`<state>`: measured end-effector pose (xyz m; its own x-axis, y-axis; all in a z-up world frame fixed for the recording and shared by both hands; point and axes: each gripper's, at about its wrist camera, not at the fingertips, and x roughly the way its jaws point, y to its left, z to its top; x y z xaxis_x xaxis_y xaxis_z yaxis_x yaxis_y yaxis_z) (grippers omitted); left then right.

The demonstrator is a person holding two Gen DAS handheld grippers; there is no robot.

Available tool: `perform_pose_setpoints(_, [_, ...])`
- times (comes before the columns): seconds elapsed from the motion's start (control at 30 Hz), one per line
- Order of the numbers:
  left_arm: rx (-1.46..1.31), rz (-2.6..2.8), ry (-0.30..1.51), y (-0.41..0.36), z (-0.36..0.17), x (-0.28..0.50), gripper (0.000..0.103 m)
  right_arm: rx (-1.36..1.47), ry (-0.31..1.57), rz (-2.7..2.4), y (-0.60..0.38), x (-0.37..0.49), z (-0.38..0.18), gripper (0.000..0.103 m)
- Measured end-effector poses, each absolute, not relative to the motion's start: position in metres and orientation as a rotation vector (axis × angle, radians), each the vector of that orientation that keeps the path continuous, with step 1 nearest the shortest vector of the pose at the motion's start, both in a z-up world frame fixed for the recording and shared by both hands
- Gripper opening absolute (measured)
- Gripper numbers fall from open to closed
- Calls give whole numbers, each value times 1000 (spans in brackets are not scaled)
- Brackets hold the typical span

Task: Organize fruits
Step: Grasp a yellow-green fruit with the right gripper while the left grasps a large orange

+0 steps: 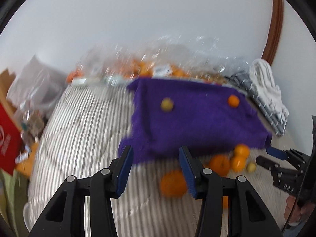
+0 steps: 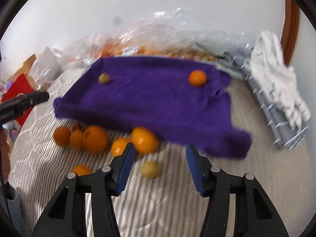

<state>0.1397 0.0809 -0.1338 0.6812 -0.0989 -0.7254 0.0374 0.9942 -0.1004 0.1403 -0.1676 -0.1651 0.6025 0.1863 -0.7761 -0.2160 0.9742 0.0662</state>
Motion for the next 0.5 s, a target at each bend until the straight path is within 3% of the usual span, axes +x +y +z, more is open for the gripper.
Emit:
perform_pose_setpoints(0.13, [-98,-40,856,90,-160,115,46,-63,920,226,-161,135,-185,46])
perform_pose_setpoints(0.23, [-111,-40,872,94,-172,100,46,-46,939,238,-162,134,-193,34])
perform_pose_setpoints(0.27, [-111,-34,873,95,-175,96,46,-48,943,235,-162,134,-195,26])
perform_pose_setpoints(0.5, [-118,-106,881,82,-181,88,43,-77,887,225,-163,125,-193,26])
